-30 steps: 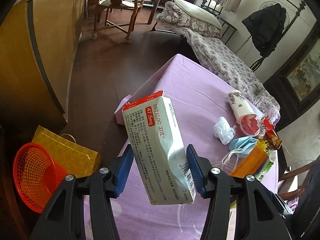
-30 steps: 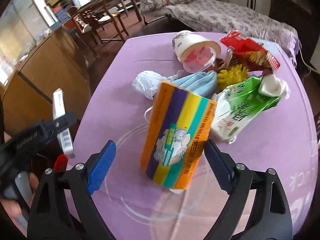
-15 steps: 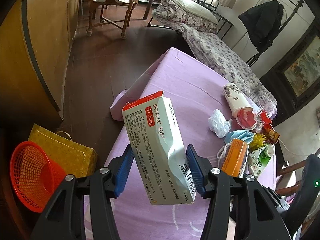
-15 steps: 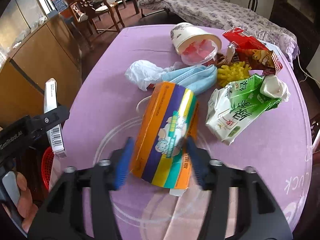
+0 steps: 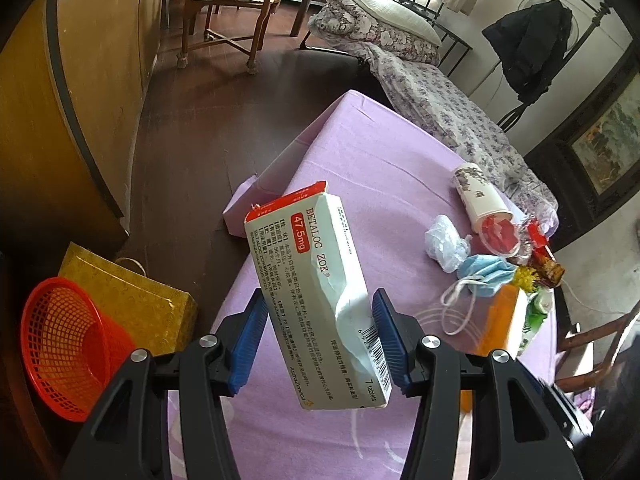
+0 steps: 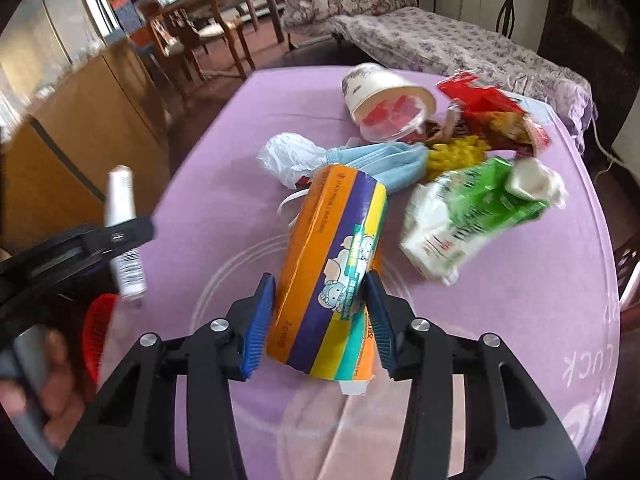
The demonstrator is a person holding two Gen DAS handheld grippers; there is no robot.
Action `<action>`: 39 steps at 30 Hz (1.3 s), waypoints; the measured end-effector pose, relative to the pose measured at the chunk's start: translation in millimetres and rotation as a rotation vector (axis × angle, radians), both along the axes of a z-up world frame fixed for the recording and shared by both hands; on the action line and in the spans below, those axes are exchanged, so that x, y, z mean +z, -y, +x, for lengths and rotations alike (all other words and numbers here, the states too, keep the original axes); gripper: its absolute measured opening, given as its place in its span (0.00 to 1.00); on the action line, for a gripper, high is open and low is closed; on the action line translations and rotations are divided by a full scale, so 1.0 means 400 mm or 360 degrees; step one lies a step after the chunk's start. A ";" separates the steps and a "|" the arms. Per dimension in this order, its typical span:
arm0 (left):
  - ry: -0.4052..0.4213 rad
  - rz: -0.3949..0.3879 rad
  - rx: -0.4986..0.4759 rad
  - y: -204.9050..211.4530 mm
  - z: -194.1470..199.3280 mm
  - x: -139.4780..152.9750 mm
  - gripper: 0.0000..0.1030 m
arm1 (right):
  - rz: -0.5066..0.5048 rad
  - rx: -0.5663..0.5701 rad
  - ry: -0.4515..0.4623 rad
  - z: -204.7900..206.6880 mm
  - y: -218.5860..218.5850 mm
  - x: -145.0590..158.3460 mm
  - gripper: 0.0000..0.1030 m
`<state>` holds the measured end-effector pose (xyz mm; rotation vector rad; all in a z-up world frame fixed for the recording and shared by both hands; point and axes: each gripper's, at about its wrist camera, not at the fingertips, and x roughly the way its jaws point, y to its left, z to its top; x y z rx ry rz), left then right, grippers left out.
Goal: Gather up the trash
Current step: 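Carry both boxes over the red wastebasket with both grippers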
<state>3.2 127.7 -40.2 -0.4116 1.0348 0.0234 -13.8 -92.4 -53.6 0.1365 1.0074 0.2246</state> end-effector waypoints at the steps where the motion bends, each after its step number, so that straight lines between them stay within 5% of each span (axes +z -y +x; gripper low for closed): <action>1: 0.0005 -0.0010 -0.0007 0.003 -0.004 0.004 0.52 | 0.0058 0.0012 0.0018 -0.021 0.016 0.014 0.44; 6: 0.0059 -0.0013 -0.0080 0.030 -0.046 0.043 0.52 | 0.0246 0.0043 0.0095 -0.087 0.070 0.068 0.42; 13: 0.0168 0.0131 -0.0069 -0.023 -0.155 0.109 0.52 | 0.0287 0.0163 0.0206 -0.093 0.024 0.134 0.42; 21: 0.0117 0.0260 0.0246 -0.256 -0.275 0.112 0.52 | 0.0274 0.0594 0.0232 -0.100 -0.222 0.184 0.42; 27: -0.0003 0.0336 0.0454 -0.413 -0.353 0.050 0.52 | 0.0226 0.0953 0.0145 -0.116 -0.470 0.179 0.42; 39: -0.0251 0.0254 0.0639 -0.627 -0.441 -0.125 0.52 | 0.0055 0.1342 -0.0076 -0.147 -0.797 0.090 0.42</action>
